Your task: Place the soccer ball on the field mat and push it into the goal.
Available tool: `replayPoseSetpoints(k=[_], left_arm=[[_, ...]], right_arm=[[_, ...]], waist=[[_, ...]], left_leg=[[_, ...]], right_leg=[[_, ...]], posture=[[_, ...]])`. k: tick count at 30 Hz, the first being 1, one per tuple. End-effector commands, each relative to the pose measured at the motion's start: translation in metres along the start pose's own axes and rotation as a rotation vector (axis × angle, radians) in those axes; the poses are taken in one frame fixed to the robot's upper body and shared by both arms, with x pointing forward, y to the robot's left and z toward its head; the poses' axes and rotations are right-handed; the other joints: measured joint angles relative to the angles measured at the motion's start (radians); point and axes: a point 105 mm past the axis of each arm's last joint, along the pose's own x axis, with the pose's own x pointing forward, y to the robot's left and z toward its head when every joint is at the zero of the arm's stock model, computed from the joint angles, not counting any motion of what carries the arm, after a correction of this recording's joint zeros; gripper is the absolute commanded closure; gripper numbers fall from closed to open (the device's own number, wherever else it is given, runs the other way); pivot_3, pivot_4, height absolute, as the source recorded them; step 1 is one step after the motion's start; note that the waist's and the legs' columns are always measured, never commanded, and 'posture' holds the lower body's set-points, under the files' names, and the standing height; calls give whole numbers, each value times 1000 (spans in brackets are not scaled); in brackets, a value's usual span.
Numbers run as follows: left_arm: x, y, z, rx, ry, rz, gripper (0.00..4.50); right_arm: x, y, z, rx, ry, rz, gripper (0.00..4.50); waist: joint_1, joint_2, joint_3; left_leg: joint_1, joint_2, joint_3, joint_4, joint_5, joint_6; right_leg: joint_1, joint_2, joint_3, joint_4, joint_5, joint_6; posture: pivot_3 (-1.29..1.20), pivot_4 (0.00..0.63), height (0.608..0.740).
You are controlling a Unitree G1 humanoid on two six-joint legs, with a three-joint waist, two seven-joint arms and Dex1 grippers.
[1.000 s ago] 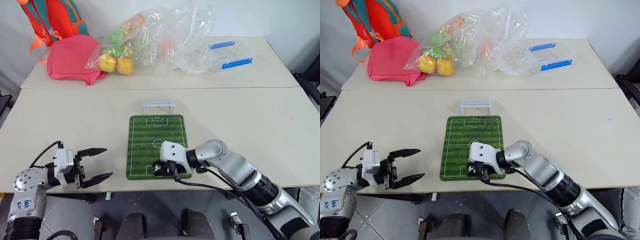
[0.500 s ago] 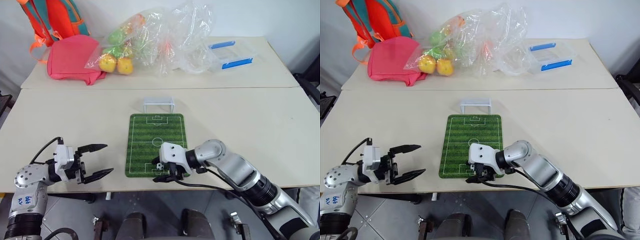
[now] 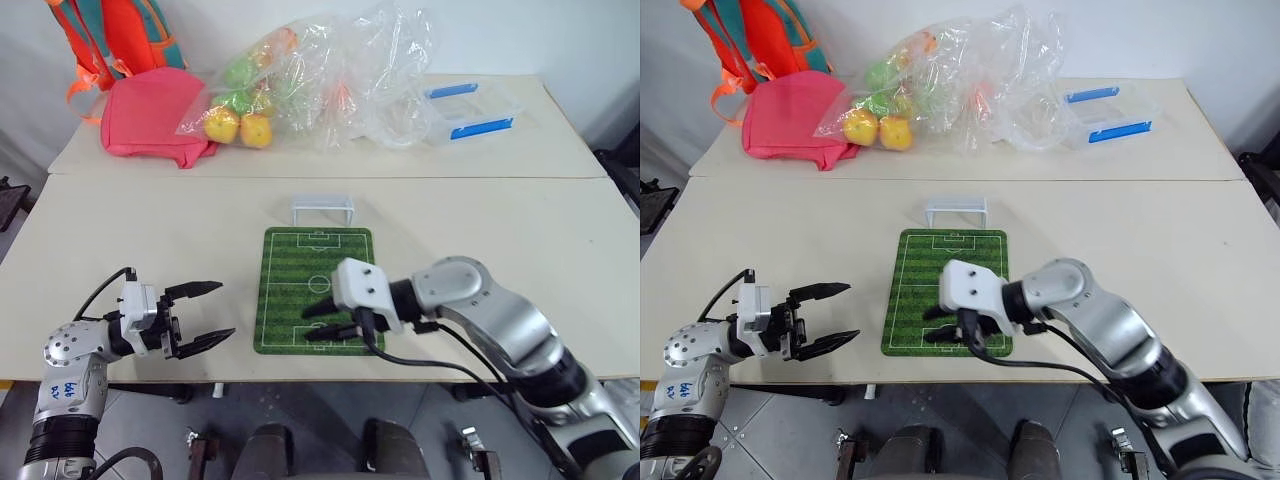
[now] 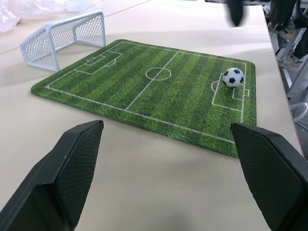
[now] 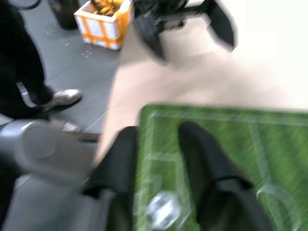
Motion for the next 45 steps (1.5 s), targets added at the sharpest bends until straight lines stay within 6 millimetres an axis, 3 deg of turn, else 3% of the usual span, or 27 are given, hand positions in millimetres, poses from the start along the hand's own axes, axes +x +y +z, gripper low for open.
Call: replayPoseSetpoints(k=[1, 5, 10, 20, 26, 30, 33, 35, 38, 41, 45], left_arm=[[-2, 1, 4, 7, -6, -25, 0], [-6, -1, 6, 0, 0, -55, 0], [-8, 2, 7, 9, 6, -40, 0], [-13, 0, 7, 14, 19, -24, 0], [-9, 2, 8, 22, 12, -16, 0], [-5, 5, 8, 24, 5, -12, 0], [-2, 9, 7, 28, 1, -10, 0], [0, 12, 8, 35, -3, -7, 0], [2, 16, 9, 42, -7, -6, 0], [4, 20, 9, 47, -9, -5, 0], [7, 24, 10, 54, -20, 3, 0]], right_arm=[[-7, 14, 0, -6, 1, 23, 4342], [-2, 20, -12, 37, 16, 33, 4436], [11, 17, -8, 124, -74, 34, 4436], [30, -7, -29, 165, -67, -3, 4436], [25, -32, -46, 150, -25, -88, 4436], [14, -55, -48, 133, -19, -187, 4436], [-4, -95, -47, 71, -1, -355, 4436], [-28, -129, -28, 41, -54, -513, 4436], [-61, -157, 3, -6, -127, -653, 4436], [-83, -162, 18, -32, -153, -708, 4436], [-105, -149, 22, -32, -172, -746, 4436]], waist=[[-3, 0, 0], [-12, 0, 0], [-13, -1, -1], [-9, -1, -1], [-9, -1, -1], [-9, -1, -1], [-11, -1, -1], [-17, -1, 0], [-25, -1, 0], [-31, -1, -1], [-31, -1, -1]], left_leg=[[0, 0, 0, 0, 0, 0], [1, 2, 2, 0, 0, 0], [1, 2, 2, 0, 0, -1], [1, 2, 2, 0, 0, -1], [1, 2, 2, 1, 0, -1], [1, 2, 2, 0, 0, -1], [1, 2, 3, 1, 0, -1], [1, 2, 4, 1, 1, -1], [0, 2, 4, 1, 1, -1], [0, 2, 5, -2, 1, -2], [0, 2, 6, -3, 0, -2]], right_leg=[[0, 0, 0, 0, 0, 0], [0, 1, 1, 1, 0, -1], [-1, 1, 1, 1, 0, -1], [-1, 1, 1, 2, 0, -1], [-1, 1, 1, 2, 0, -1], [-1, 1, 1, 2, 0, -1], [-1, 1, 1, 2, 1, -1], [-2, 1, 3, 3, 1, -1], [-4, 1, 3, 4, 1, -2], [-6, 1, 2, 4, 1, -2], [-7, 1, 0, 3, 1, -2]], posture=[[0, 150, 740], [0, 150, 740], [0, 150, 740], [0, 150, 740], [0, 150, 740], [0, 150, 740], [0, 150, 740], [0, 150, 740], [0, 150, 740], [0, 150, 740], [0, 150, 740]])
